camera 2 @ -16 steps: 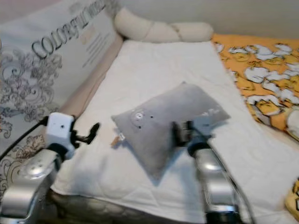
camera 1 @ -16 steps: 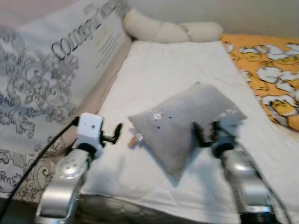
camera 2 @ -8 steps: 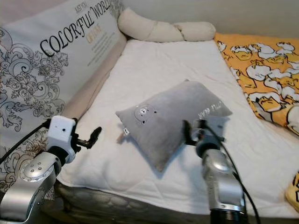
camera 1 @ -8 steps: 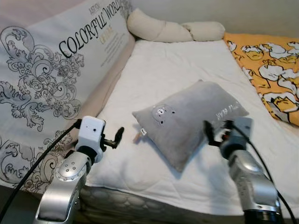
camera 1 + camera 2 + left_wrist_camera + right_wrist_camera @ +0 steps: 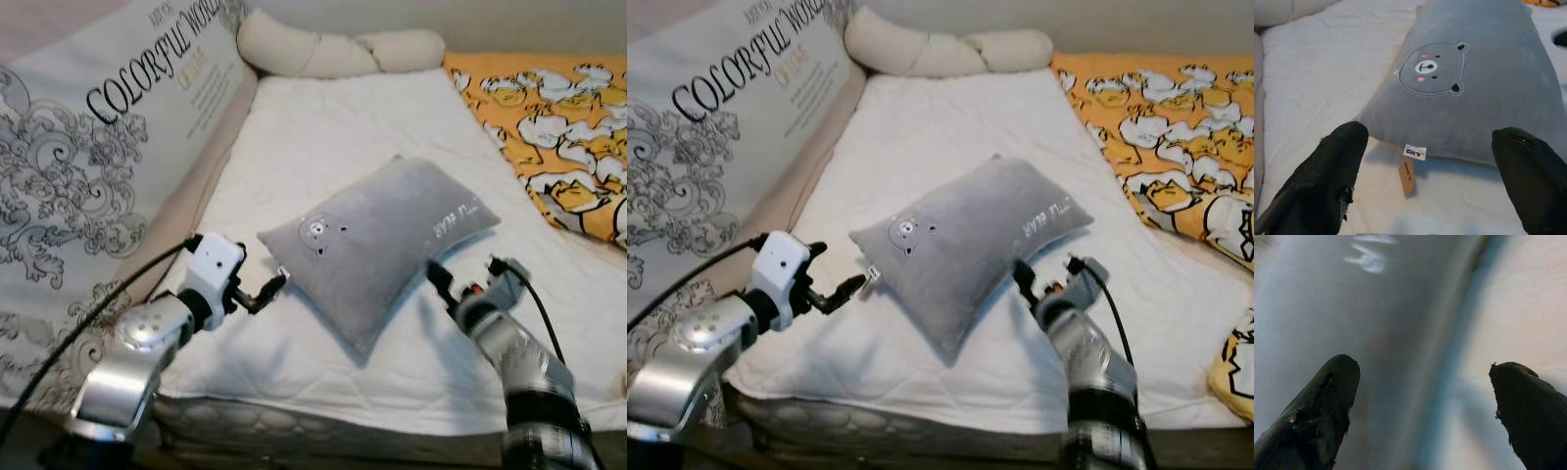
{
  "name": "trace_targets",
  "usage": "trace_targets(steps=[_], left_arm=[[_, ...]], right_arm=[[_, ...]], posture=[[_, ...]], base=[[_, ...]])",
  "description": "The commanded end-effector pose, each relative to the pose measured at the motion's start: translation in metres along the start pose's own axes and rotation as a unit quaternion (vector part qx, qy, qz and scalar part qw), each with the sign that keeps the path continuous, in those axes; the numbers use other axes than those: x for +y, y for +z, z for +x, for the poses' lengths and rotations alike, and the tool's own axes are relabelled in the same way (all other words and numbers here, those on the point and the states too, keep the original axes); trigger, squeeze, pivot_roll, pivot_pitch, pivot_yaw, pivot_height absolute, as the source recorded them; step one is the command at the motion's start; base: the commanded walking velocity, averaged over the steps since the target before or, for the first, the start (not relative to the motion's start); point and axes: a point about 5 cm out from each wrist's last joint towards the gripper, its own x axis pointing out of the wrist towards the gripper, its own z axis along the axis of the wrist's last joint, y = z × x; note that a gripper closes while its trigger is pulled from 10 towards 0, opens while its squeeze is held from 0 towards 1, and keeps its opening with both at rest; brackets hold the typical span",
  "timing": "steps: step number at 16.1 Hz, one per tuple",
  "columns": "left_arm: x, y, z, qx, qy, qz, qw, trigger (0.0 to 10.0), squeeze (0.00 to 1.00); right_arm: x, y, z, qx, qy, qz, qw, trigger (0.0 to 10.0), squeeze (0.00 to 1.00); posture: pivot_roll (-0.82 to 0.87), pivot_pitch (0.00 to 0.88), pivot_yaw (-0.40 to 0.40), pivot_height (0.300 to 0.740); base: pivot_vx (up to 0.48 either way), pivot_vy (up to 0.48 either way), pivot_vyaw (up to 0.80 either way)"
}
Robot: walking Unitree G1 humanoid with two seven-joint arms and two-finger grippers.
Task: Clean up the room
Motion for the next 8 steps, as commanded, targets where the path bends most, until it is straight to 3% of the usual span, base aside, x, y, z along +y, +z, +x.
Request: trace_targets(steps=[1,5,8], left_arm=[[0.003,0.001,-0.001,-0.003,-0.012,0.001,1.0,10.0,0.0],[-0.003,-0.003,-0.006,0.011,-0.051,0.003,0.999,10.0,0.0],[-0.004,-0.005,-0.009,0.018,-0.061,0.005,0.998,10.0,0.0]], right_arm=[[0.003,0.0,0.006,-0.005,0.049,0.068,0.996,10.0,1.0],[0.007,-0.007,0.017,0.001,0.091,0.141,0.986,10.0,1.0],[0.006,-0.022,0.024,0.021,0.032,0.14,0.989,10.0,1.0]], posture=[[0.04,0.0,0.08,0.74],[0.06,0.0,0.073,0.74],[0.08,0.0,0.067,0.74]], base=[[0.0,0.0,0.0],[0.0,0.0,0.0],[0.0,0.0,0.0]])
